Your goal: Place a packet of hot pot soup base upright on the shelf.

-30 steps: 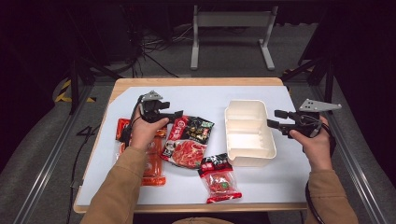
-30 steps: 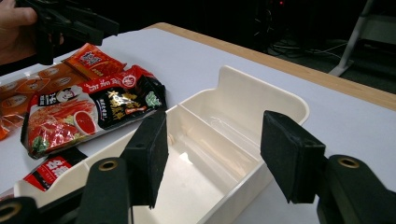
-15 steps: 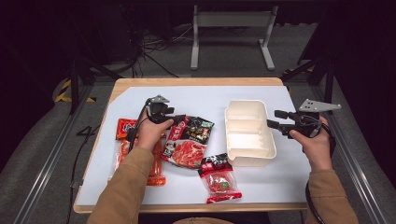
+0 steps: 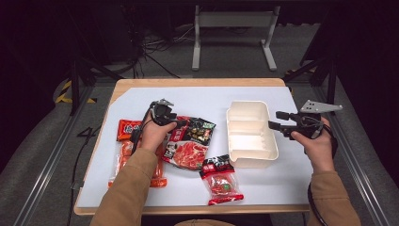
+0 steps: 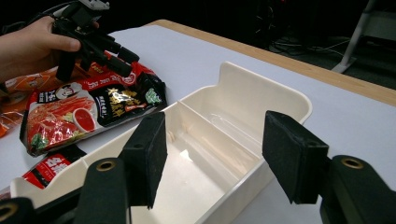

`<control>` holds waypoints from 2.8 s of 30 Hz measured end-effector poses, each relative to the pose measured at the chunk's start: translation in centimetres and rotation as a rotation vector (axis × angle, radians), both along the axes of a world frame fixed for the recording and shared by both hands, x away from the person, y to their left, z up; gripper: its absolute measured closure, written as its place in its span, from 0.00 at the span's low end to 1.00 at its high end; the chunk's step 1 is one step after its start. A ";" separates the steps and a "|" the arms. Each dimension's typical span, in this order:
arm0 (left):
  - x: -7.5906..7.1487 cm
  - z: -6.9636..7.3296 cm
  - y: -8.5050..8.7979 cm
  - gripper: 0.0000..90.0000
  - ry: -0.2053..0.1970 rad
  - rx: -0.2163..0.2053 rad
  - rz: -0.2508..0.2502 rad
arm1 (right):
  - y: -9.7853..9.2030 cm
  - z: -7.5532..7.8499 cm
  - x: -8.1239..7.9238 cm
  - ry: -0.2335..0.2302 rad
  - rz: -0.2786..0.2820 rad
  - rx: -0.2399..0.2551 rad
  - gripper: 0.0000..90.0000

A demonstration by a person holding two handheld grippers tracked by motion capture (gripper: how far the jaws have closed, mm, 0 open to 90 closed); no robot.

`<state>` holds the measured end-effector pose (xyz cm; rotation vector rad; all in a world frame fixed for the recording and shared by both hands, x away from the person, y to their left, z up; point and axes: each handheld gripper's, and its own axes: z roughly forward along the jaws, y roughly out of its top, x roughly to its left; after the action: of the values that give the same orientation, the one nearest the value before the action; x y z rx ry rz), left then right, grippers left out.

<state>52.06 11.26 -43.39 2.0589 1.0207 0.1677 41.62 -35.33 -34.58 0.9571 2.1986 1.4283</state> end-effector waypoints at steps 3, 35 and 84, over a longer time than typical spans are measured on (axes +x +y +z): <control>0.1 -0.1 -0.1 0.43 0.018 0.021 0.004 | 0.0 0.0 0.0 -0.002 0.001 -0.004 0.45; -0.3 0.3 -0.3 0.94 0.120 0.006 0.013 | 0.1 -0.1 0.1 0.006 -0.003 -0.004 0.47; -12.8 12.5 0.9 0.98 -0.405 -0.252 -0.094 | 0.7 1.7 -1.1 -0.054 0.029 0.031 0.53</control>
<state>39.21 12.19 -30.89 1.7462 0.6579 0.3710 40.55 -34.66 -32.88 0.8902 2.1657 1.4872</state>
